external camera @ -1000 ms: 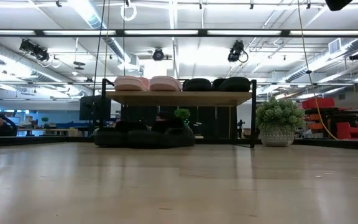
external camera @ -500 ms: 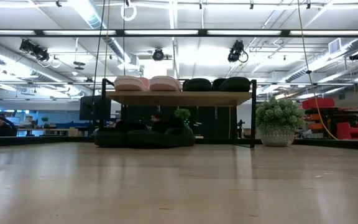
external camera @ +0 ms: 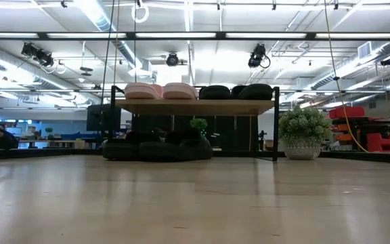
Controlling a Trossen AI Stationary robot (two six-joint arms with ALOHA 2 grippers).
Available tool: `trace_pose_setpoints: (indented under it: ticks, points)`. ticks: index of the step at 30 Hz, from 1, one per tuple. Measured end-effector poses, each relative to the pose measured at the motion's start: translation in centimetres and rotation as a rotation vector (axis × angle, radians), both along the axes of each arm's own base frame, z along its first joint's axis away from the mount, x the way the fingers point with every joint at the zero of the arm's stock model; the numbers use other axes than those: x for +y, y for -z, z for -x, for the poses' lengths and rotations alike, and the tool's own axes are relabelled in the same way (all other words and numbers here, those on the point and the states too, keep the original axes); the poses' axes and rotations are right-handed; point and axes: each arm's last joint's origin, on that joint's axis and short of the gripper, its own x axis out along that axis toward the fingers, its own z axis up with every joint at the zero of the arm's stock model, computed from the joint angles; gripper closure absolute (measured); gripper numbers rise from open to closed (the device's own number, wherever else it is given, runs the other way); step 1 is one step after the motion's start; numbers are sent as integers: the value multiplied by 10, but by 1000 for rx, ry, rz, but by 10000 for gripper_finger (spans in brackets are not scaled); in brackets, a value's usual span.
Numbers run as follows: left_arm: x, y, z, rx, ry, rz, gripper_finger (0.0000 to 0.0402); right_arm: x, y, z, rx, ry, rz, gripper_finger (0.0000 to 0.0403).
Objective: Pick and place slides into the shelf
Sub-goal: Return to Home Position
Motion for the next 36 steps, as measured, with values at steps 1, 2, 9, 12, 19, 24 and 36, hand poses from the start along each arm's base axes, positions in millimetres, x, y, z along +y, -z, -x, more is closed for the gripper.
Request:
trace_pose_setpoints:
  ticks: [1,2,9,12,19,24,36]
  points:
    - [2,8,6,-23,-4,7,366,1,4,-2,1,0,-4,388]
    - [4,16,11,-37,-7,12,367,3,11,-4,1,-1,-9,388]
    - [9,73,31,-141,15,37,372,5,60,-9,-24,13,-65,388]
    - [11,93,36,-176,25,44,368,-2,61,3,-69,8,-105,388]
    - [15,120,51,-270,24,64,361,-9,52,14,-146,-1,-86,389]
    - [18,129,60,-329,21,70,364,-6,64,9,-89,4,-80,389]
    - [15,149,51,-280,23,65,365,4,103,-10,-48,86,-115,389]
